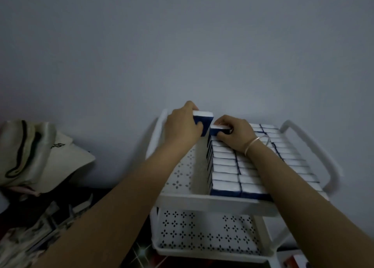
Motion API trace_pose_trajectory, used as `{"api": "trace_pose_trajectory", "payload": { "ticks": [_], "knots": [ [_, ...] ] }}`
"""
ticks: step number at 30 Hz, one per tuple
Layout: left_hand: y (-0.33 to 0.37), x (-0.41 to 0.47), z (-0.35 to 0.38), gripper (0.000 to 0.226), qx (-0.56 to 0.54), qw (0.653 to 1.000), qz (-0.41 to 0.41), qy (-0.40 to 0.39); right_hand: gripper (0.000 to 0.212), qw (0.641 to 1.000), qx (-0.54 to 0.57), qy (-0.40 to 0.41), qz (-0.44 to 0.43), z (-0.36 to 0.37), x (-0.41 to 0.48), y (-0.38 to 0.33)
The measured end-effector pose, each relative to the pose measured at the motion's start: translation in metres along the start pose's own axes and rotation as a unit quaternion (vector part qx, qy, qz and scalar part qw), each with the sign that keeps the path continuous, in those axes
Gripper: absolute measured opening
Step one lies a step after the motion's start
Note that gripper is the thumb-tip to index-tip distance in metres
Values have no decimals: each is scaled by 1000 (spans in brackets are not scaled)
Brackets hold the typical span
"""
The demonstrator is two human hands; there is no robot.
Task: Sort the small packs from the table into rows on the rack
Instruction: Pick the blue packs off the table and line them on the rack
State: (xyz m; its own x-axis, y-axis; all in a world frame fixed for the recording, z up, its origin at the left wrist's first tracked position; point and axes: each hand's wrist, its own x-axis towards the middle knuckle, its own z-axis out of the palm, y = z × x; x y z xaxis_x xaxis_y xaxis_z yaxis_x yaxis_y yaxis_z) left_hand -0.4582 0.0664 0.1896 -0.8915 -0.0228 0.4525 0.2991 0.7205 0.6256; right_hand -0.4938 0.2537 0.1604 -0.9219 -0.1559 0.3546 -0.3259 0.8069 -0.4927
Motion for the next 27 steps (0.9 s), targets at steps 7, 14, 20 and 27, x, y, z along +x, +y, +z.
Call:
{"api": "trace_pose_trajectory", "payload": {
  "ticks": [7,14,20,27],
  "knots": [
    [-4,26,61,20,17,995,-67,-67,17,998,-48,11,-39,6,-1,5],
    [-21,27,80,37,-267,915,-195,-232,16,991,-50,104,-60,7,1,10],
    [-15,21,75,42,-275,909,-152,-274,16,988,-64,131,-59,10,4,11],
    [-8,7,60,55,-85,960,-105,-246,17,983,-71,141,-93,5,0,-1]
  ]
}}
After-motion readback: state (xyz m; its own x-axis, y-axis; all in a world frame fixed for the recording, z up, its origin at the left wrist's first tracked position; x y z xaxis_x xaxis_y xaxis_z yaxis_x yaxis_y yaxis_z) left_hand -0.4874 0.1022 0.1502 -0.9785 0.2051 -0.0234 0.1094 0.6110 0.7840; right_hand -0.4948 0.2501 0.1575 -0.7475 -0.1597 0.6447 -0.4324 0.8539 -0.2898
